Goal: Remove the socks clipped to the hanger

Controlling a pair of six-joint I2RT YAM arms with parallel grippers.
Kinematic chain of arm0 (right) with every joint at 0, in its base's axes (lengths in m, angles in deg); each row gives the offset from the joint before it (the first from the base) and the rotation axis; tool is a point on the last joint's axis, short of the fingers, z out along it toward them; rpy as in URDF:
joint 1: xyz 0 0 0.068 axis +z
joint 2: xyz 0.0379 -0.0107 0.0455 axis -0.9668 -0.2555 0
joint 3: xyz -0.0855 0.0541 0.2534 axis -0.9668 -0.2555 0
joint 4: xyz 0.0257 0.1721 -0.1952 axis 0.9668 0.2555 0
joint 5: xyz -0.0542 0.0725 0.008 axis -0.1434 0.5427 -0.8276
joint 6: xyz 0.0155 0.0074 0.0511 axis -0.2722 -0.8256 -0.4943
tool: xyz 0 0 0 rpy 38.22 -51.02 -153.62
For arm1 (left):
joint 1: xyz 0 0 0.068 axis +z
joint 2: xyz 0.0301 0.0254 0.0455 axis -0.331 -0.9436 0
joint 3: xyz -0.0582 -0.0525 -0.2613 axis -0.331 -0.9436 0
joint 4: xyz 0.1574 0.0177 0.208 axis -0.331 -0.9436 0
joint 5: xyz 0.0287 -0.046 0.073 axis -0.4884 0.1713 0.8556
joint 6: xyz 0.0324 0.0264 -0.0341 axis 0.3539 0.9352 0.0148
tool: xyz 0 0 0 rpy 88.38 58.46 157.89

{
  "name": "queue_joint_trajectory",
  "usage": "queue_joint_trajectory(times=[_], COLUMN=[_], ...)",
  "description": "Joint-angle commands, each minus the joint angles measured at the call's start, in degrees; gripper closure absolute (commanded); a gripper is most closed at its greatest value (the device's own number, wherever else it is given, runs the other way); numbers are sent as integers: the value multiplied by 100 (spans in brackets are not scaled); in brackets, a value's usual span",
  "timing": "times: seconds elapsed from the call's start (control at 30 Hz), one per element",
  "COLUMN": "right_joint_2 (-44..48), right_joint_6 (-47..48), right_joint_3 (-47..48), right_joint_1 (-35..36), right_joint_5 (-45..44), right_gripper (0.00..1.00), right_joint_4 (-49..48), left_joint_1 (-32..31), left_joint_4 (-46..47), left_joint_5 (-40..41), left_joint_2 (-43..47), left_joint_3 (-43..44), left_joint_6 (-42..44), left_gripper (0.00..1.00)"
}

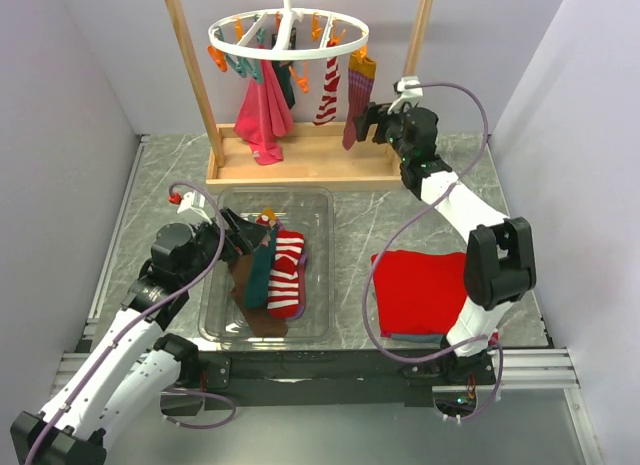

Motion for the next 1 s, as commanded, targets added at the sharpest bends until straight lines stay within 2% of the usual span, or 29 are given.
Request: queue_joint_trajectory(times=[0.0,0.27,0.33,0.37,0.4,0.43,0.5,0.57,0.6,0.67,0.9,0.97], right_joint_2=[-325,-1248,-1432,-1468,-1451,-1399,-1128,-907,-689,-442,762,974], right_joint_6=[340,50,58,41,-3,-55,-178,-205,-196,-179,-539,-635], right_joint_3=[601,1498,1902,2086,2105,2097,1799,1431,1333,1070,138,32], right_joint_1=[-181,-269,-287,-278,-278,-278,-252,-208,-182,-111,117,257], right_joint_5=[439,966,1134,1195,1300,1353,1476,1503,1486,1407,1337,1266], right_gripper=[10,21,27,32,49,57,69,76,86,93,96,96], right_joint_4=[-1118,-1286,-1094,-997,-996,-1022,-1224,-1338,-1304,-1147,-909,-533], left_joint_1=[2,-7,-7,-7,-7,-7,-7,-7,-7,-7,-7,-7], left_joint_4=[538,397,441,450,424,380,283,213,178,107,-95,-121], left_joint_5=[-480,-700,-805,-815,-806,-788,-727,-657,-639,-656,-744,-788], left_joint_2=[150,185,211,229,246,246,273,273,273,273,264,264], left_joint_3=[-69,247,256,256,265,291,335,423,449,529,731,801], left_joint_6=[-260,-313,-357,-366,-366,-348,-278,-208,-190,-164,-181,-207], left_gripper=[4,5,5,5,5,5,5,4,4,4,4,4])
